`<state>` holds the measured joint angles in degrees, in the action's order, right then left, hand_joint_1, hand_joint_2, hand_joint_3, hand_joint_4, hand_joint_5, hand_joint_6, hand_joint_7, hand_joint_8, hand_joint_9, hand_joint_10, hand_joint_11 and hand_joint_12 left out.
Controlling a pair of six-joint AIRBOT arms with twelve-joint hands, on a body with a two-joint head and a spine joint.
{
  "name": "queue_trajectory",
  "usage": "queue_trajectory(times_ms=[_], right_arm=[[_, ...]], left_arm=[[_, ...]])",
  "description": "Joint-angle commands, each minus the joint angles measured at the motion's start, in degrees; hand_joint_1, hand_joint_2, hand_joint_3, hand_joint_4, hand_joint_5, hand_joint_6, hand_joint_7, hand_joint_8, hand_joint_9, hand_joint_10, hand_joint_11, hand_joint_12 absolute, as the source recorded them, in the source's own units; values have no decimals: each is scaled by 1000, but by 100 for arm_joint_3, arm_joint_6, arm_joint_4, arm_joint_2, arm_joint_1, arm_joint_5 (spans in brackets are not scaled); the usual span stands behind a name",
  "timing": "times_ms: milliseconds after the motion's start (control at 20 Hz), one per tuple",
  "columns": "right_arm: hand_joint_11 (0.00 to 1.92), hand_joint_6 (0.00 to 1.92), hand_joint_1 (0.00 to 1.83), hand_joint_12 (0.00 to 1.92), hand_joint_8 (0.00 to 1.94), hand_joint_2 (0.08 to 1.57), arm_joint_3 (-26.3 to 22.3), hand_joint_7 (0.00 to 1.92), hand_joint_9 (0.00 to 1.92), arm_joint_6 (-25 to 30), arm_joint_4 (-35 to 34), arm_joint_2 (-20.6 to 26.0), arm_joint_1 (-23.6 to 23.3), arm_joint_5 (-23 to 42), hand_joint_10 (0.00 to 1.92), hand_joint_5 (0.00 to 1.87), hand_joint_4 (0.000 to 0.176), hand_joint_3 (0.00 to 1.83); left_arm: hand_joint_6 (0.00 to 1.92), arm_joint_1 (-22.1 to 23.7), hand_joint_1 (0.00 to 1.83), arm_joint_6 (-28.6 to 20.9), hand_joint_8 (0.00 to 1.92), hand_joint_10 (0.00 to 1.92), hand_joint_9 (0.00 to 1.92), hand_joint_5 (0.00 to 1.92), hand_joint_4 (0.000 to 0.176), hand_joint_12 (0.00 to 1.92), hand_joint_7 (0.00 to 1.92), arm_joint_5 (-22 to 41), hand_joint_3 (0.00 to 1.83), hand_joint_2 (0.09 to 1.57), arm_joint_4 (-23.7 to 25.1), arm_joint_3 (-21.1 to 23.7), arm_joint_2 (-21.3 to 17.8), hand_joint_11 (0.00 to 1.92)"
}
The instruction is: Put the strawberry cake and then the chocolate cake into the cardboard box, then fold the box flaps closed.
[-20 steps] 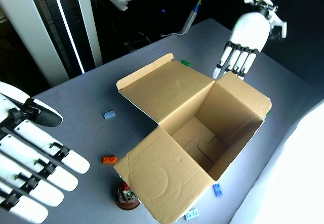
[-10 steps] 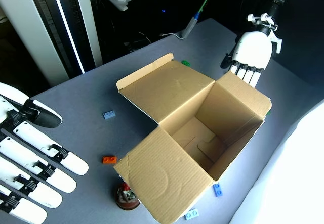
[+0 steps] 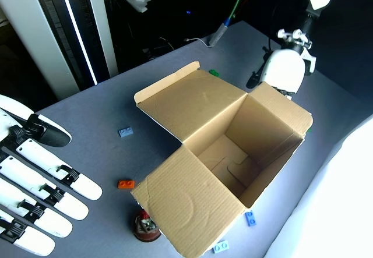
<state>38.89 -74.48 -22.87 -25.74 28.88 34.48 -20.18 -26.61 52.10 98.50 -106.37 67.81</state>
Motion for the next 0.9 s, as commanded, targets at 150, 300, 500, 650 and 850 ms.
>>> queue_trajectory(times_ms=[150,300,500,650,850], right_arm=[[0,2,415,310,0,1072,1,113,83,-3,24,64,-28,695,6,109,0,1],[0,0,433,232,0,1077,-3,103,81,-4,24,62,-26,695,4,109,0,2],[0,3,418,274,1,1054,-3,106,95,-5,24,61,-27,701,8,114,0,0],[0,5,411,228,4,1064,-3,92,77,-6,24,60,-28,713,13,98,0,2],[0,10,441,306,5,1054,-3,122,96,-15,24,60,-28,713,17,124,0,0]], left_arm=[[18,-38,1116,145,17,37,281,170,75,966,238,-160,7,921,-402,-134,87,0],[24,-105,1109,150,33,83,407,239,76,1148,329,-213,10,935,-402,-363,262,0],[4,-151,1096,150,74,657,293,299,65,1291,404,-236,0,961,-424,-706,490,0],[8,-244,1078,170,448,973,182,336,65,1341,247,-236,1,978,-491,-809,573,5],[23,-398,1086,202,879,1066,155,374,51,1395,89,-244,3,991,-579,-777,581,33]])
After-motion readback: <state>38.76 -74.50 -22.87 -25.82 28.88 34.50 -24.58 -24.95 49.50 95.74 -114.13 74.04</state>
